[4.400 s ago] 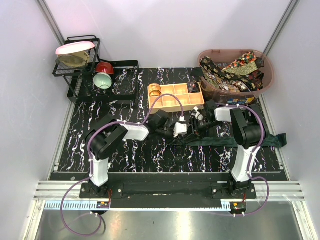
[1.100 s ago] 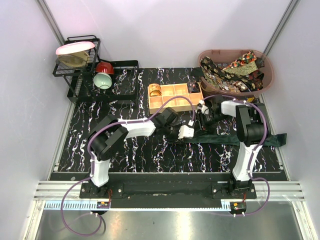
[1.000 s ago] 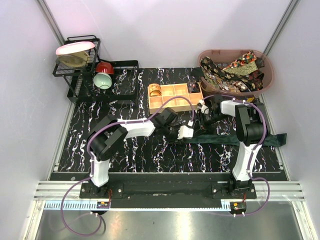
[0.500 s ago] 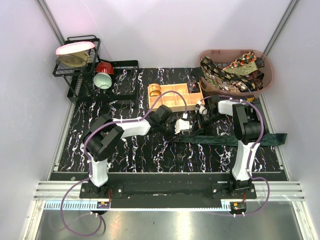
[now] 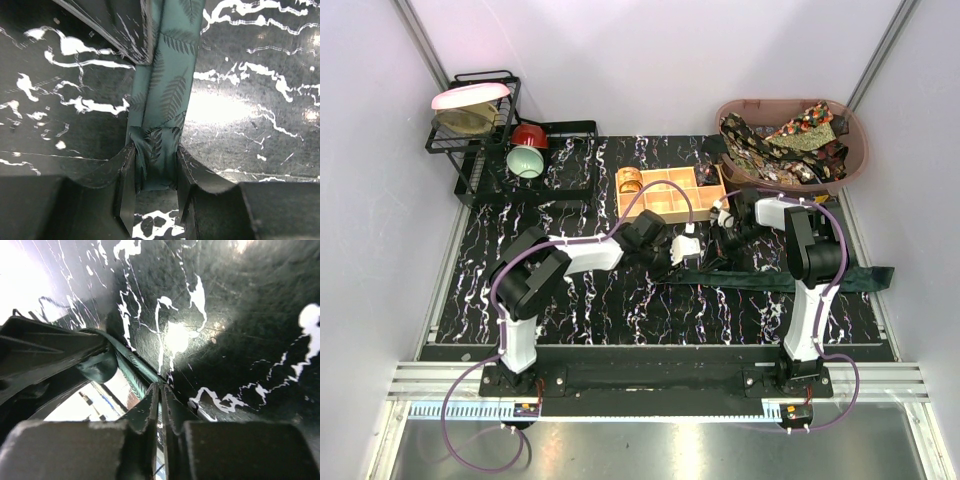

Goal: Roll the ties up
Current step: Roll the tie at the center of the board.

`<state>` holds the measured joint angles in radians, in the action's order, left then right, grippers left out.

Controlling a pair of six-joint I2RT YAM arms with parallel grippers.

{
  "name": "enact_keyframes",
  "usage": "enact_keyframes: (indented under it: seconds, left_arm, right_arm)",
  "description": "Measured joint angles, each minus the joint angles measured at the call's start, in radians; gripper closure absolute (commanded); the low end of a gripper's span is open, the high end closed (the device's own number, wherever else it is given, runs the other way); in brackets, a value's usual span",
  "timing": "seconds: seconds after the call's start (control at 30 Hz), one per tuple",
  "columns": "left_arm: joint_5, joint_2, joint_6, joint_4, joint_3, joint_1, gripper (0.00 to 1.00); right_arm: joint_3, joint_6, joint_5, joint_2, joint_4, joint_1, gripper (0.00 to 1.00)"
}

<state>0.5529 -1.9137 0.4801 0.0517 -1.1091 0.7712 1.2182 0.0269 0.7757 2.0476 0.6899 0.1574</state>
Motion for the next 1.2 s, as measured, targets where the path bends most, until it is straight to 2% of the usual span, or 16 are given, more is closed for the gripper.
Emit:
enact_keyframes:
  seconds: [0.07,0.2,0.53,0.73,0.87,0.97,1.2]
  left_arm:
    - [0.000,-0.011,0.006,0.014,-0.009,0.000,0.91]
    - [-0.007,-0.013,0.019,0.030,-0.016,0.001,0.91]
    - [-0.023,-0.013,0.024,0.033,-0.017,0.006,0.91]
    - [-0.023,-0.013,0.024,0.034,-0.017,0.007,0.91]
    - [-0.022,-0.013,0.028,0.034,-0.017,0.007,0.84]
    - [-0.016,-0.012,0.034,0.033,-0.017,0.005,0.82]
    - [0.074,0.012,0.027,-0.024,0.031,-0.027,0.79]
  right_arm:
    - [0.006,-0.009,0.000,-0.004,0.004,0.000,0.77]
    - [0.012,-0.015,0.020,-0.040,0.019,0.000,0.73]
    - [-0.035,0.065,0.132,-0.103,0.000,0.039,0.87]
    - [-0.067,0.091,0.102,-0.034,-0.049,0.069,0.89]
    - [-0.064,0.116,0.084,0.004,-0.057,0.066,0.91]
    - [-0.054,0.123,0.072,0.009,-0.045,0.066,0.92]
    - [-0.038,0.129,0.048,0.013,-0.020,0.069,0.95]
